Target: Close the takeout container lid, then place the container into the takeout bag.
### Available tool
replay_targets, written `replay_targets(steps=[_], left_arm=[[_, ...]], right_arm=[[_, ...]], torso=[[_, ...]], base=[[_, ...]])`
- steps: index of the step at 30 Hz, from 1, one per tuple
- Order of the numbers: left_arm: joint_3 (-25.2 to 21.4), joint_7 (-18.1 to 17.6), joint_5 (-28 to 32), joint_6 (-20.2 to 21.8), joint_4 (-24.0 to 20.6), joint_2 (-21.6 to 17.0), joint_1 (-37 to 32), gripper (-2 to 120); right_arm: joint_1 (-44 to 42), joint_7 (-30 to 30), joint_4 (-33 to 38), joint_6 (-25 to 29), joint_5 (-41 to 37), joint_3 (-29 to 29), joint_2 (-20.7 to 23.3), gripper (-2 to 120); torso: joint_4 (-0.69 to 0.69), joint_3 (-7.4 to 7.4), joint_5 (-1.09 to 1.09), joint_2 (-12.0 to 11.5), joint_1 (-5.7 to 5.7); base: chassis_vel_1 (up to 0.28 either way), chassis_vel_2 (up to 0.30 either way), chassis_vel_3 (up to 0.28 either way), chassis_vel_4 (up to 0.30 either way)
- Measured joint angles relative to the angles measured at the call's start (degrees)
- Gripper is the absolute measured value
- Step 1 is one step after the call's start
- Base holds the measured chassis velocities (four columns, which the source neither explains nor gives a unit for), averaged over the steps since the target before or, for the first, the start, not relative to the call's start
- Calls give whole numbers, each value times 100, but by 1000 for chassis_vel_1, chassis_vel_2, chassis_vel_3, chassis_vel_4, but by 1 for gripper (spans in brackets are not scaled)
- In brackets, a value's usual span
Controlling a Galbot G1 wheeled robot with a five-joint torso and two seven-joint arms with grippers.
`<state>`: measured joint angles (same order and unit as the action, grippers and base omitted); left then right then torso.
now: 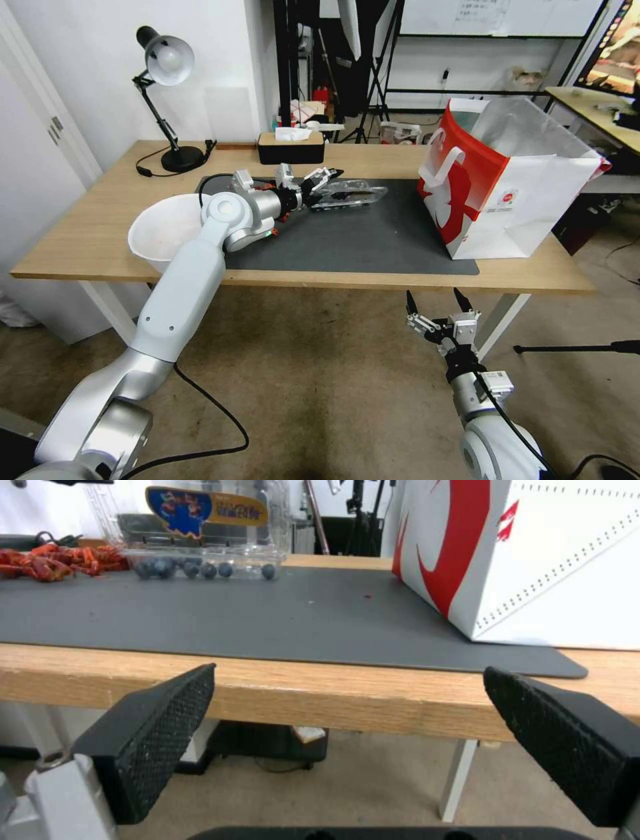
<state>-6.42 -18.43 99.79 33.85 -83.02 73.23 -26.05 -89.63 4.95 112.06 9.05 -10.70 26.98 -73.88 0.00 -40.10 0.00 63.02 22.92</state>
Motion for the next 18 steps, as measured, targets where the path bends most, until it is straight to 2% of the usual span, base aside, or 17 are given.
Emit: replay_targets(steps=[9,18], left_arm=[[76,-9,37,-336,88,50,65,100],[180,2,37,-646,421,138,298,100]], right_arm=[[-11,3,0,4,31,1,-21,100],[-41,5,8,8,41,10,-25,100]], torso=[[0,0,0,0,0],[0,0,0,0,0]], base=[[0,0,0,0],[0,0,0,0]])
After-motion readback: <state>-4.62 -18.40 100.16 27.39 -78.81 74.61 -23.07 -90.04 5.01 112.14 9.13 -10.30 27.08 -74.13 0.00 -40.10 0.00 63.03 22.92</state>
